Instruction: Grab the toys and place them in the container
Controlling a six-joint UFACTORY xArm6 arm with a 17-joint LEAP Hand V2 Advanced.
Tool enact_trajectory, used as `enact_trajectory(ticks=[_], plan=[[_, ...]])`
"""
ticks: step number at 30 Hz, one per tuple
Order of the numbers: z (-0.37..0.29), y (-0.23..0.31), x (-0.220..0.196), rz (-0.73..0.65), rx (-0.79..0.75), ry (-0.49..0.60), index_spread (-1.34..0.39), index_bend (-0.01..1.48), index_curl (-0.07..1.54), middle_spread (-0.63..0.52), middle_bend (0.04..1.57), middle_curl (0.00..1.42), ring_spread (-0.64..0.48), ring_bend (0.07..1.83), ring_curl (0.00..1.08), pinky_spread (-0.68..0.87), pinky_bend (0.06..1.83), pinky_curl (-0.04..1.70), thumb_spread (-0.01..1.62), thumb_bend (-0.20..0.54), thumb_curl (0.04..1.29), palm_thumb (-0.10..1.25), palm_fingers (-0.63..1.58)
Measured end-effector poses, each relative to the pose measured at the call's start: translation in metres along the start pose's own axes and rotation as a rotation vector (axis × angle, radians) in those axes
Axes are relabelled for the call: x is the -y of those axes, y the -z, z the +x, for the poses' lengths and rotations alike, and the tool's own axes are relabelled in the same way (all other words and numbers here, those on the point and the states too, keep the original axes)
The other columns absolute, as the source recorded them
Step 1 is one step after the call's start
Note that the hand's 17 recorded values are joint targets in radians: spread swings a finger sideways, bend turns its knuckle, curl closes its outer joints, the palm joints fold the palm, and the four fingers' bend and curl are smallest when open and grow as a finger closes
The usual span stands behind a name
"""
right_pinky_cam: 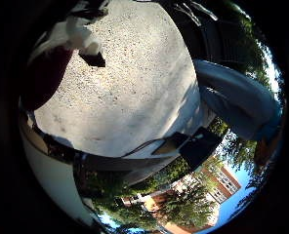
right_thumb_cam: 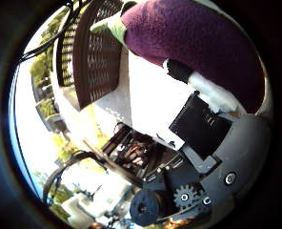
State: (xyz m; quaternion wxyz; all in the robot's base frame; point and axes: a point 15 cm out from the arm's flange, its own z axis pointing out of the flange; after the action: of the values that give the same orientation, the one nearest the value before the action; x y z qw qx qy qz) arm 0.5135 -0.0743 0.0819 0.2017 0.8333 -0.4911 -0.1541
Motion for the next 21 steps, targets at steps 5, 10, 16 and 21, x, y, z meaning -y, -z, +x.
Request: enact_trajectory(ticks=[5,10,16,21], plan=[[-0.044,0.102,-0.086,0.050,0.114,0.058,-0.84,0.52,0.45,-0.23,1.16,0.96,-0.08,1.42,0.76,0.20,1.59,0.59,1.11,0.023,0.67,1.01,0.92],[-0.102,0.181,-0.155,0.106,0.123,0.128,-0.94,0.58,0.55,-0.24,1.20,1.02,-0.10,1.47,0.79,0.17,1.65,0.65,1.13,-0.005,0.71,1.00,0.85],[-0.188,0.232,-0.171,0.155,0.022,0.264,-1.03,0.61,0.69,-0.24,1.25,1.07,-0.10,1.52,0.81,0.15,1.70,0.70,1.13,-0.010,0.76,0.99,0.78],[-0.251,0.244,-0.146,0.198,-0.003,0.280,-1.09,0.61,0.81,-0.24,1.29,1.10,-0.11,1.56,0.82,0.14,1.73,0.73,1.13,-0.012,0.79,0.97,0.73]])
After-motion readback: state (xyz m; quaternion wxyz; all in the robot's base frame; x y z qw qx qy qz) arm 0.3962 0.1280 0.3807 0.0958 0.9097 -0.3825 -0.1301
